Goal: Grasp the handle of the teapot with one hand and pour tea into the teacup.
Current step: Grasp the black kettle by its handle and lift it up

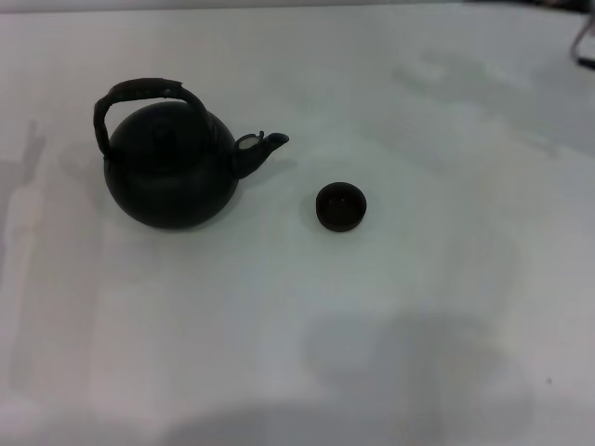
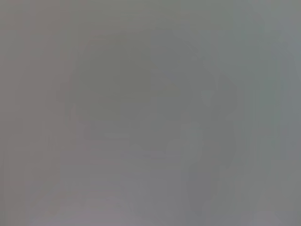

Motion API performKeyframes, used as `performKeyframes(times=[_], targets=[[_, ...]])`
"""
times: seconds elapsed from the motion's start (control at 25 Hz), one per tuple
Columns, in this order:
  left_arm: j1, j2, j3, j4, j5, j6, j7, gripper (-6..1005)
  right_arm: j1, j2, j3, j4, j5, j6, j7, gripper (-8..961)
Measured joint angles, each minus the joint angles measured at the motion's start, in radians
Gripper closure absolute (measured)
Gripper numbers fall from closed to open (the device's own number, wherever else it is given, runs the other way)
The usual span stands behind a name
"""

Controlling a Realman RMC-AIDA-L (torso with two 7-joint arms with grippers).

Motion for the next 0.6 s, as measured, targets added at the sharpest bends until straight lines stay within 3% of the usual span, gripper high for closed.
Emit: performKeyframes(times=[0.2,0.32,0.48,0.6], targets=[[-0.002,0.0,0.004,-0.001,0.0,0.0,0.006,111,-0.086,0.0,0.147,0.189,0.441,0.022,-0.3,120],[-0.002,0.0,0.004,-0.003,0.0,0.0,0.021,111,-0.103,0.006,0.184,0.298,0.621,0.067,-0.609,121],[0.001,0.0,0.004,-0.003,0.009,0.003,0.028,110,-0.071,0.014,0.193,0.472,0.864,0.092,-1.198,125],[0.008,0.001,0.005,-0.003,0.035,0.026,0.028,110,-0.024,0.019,0.196,0.579,1.022,0.1,-1.484,127]])
